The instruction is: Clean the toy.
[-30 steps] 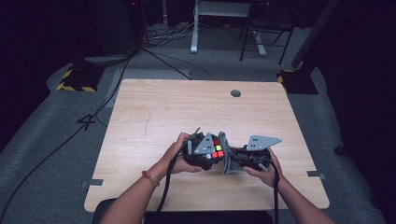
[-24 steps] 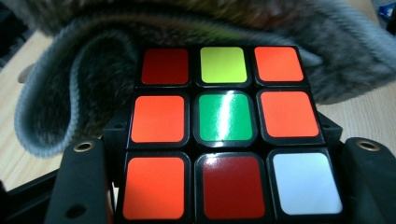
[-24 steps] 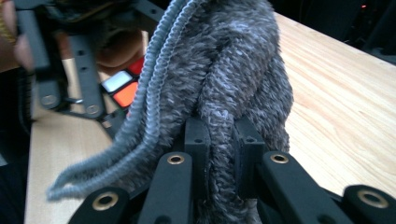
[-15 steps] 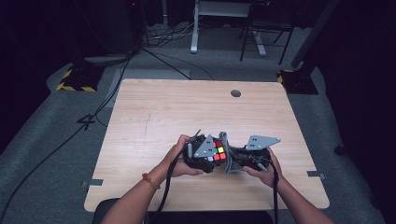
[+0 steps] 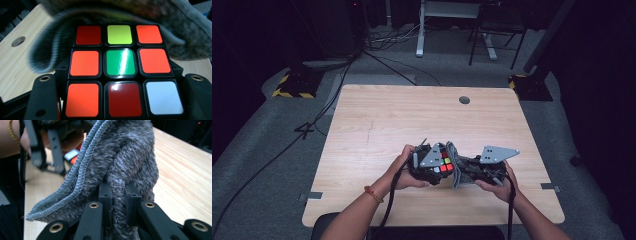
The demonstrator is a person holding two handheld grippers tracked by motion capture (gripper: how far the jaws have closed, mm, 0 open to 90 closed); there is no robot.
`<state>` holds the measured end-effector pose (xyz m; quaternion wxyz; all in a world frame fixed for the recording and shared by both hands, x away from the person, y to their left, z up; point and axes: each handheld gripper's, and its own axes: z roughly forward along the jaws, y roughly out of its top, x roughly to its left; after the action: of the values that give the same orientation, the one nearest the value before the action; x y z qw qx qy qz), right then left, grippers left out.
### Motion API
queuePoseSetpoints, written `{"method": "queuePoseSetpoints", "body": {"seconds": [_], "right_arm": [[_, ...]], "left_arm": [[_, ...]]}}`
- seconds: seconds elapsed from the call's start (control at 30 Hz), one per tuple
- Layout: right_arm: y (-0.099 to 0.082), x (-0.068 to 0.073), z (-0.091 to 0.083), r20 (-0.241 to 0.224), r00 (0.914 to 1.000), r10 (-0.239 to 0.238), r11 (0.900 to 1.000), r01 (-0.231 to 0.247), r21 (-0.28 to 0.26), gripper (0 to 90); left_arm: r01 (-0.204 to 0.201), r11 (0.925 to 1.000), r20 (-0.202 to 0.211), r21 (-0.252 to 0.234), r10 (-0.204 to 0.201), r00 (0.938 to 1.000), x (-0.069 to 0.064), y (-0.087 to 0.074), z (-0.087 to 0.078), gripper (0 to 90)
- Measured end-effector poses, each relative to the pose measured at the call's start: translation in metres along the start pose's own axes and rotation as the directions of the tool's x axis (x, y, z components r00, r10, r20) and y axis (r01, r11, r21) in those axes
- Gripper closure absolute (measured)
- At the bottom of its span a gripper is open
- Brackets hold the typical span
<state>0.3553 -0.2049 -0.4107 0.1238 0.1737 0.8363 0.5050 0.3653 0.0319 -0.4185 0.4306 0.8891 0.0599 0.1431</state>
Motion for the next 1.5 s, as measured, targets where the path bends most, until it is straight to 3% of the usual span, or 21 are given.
{"method": "queuePoseSetpoints", "body": {"seconds": [0.1,0.2,0.3,0.33,0.4,0.53,0.6,0.7,0.83,0.9,1.03,1.2,1.33,1.43,1.5], "right_arm": [[-0.002,-0.004,0.001,0.02,0.9997,0.01,0.9999,-0.01,0.004,79.2],[-0.007,-0.008,0.006,0.022,0.9996,0.015,0.9987,-0.016,0.049,79.2],[-0.013,-0.012,0.012,0.007,0.9994,0.032,0.9943,-0.033,0.102,79.2],[-0.015,-0.014,0.015,-0.017,0.9986,0.05,0.9926,-0.047,0.112,79.2],[-0.015,-0.012,0.016,-0.025,0.9987,0.044,0.9919,-0.041,0.12,79.2],[-0.012,-0.008,0.014,-0.022,0.9993,0.03,0.9943,-0.027,0.103,79.2],[-0.009,-0.007,0.01,-0.042,0.9985,0.035,0.9975,-0.032,0.063,79.2],[-0.002,-0.001,0.003,-0.031,0.9995,0.001,0.9997,0.0,0.025,79.2],[-0.004,-0.003,0.001,-0.04,0.9992,0.003,0.9999,-0.004,-0.015,79.0],[-0.005,-0.004,0.003,-0.033,0.9995,0.003,1.0,-0.003,-0.007,79.1],[-0.003,-0.004,0.003,-0.044,0.999,-0.002,0.9997,0.001,-0.026,79.1],[0.0,0.0,0.004,-0.036,0.999,-0.025,0.9994,0.024,-0.024,79.1],[-0.001,-0.002,0.005,-0.058,0.9983,0.005,0.9986,-0.008,-0.053,79.1],[0.001,0.003,0.009,-0.035,0.999,-0.027,0.999,0.026,-0.036,79.1],[0.001,0.003,0.01,-0.039,0.9991,-0.014,0.9991,0.013,-0.041,79.0]], "left_arm": [[-0.019,0.9997,-0.002,0.015,0.019,0.9998,-0.005,0.002,0.003,33.5],[-0.013,0.9998,0.009,-0.017,0.013,0.9999,-0.004,0.004,0.0,33.5],[0.003,0.9987,0.004,-0.052,-0.003,1.0,-0.001,0.004,-0.007,33.4],[0.009,0.9981,0.003,-0.06,-0.009,1.0,0.0,0.004,-0.009,33.5],[0.009,0.9983,-0.009,-0.058,-0.01,0.9999,0.002,0.003,-0.011,33.5],[0.013,0.9996,-0.02,-0.027,-0.014,0.9997,0.005,0.0,-0.008,33.4],[0.005,1.0,-0.029,0.003,-0.005,0.9996,0.006,-0.002,-0.005,33.4],[0.007,0.9999,-0.009,0.011,-0.007,0.9999,0.004,-0.003,-0.001,33.4],[0.001,1.0,0.002,0.002,-0.001,1.0,0.002,-0.001,-0.002,33.4],[-0.008,0.9998,-0.003,0.016,0.008,1.0,0.001,-0.001,-0.001,33.3],[0.013,0.9999,0.039,0.0,-0.013,0.9992,0.005,-0.005,0.0,33.2],[0.003,0.9996,0.032,0.028,-0.004,0.9995,0.005,-0.007,0.001,32.8],[0.001,0.9996,0.029,0.03,-0.001,0.9996,0.003,-0.004,0.006,33.0],[-0.029,0.9972,0.003,0.068,0.029,0.9996,0.0,-0.004,0.014,32.9],[-0.022,0.9975,0.007,0.067,0.022,0.9997,0.001,-0.004,0.015,33.0]]}}
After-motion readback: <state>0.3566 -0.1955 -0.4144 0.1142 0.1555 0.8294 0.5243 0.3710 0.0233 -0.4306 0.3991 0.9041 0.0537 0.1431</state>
